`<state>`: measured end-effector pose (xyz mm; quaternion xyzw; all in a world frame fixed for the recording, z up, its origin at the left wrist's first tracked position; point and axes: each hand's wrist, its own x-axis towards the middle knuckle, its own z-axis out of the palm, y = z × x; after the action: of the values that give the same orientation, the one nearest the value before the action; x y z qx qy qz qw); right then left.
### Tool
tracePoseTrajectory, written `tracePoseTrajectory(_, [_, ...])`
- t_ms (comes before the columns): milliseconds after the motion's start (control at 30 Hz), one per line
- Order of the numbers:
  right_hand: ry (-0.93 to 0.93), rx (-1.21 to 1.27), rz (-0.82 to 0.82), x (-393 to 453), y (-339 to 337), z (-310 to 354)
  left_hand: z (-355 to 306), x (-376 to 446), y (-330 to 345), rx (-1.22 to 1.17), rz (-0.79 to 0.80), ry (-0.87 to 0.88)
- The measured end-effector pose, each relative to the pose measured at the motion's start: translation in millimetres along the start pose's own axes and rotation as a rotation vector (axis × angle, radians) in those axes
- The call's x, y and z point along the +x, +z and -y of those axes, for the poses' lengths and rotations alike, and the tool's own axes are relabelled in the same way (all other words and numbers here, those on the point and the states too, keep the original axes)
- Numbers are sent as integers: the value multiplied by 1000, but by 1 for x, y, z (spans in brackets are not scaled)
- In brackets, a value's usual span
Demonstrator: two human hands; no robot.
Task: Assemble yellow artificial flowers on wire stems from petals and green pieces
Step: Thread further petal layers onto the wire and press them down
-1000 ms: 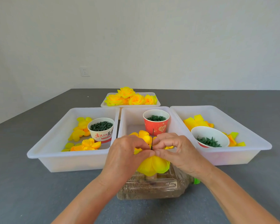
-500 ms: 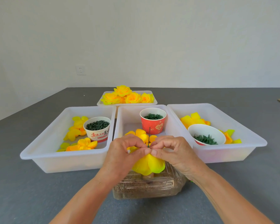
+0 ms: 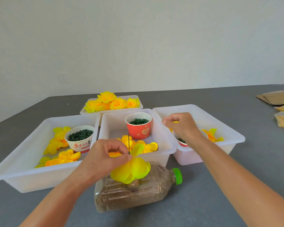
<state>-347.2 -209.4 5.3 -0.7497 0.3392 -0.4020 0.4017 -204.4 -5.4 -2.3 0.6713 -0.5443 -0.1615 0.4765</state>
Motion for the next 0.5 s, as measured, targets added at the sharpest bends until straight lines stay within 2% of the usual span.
tracePoseTrajectory(100, [106,-273,-50,39,-23,-22,-1,2,1,-1,21,12])
tracePoseTrajectory(233, [235,-558,8,76,-40,-53,-1,4,3,-7,45,7])
tracePoseTrajectory(333, [304,-661,63,89,-40,-63,-1,4,4,-38,32,-6])
tracePoseTrajectory(500, [348,-709,30,103,-27,-72,4,5,7,-62,12,8])
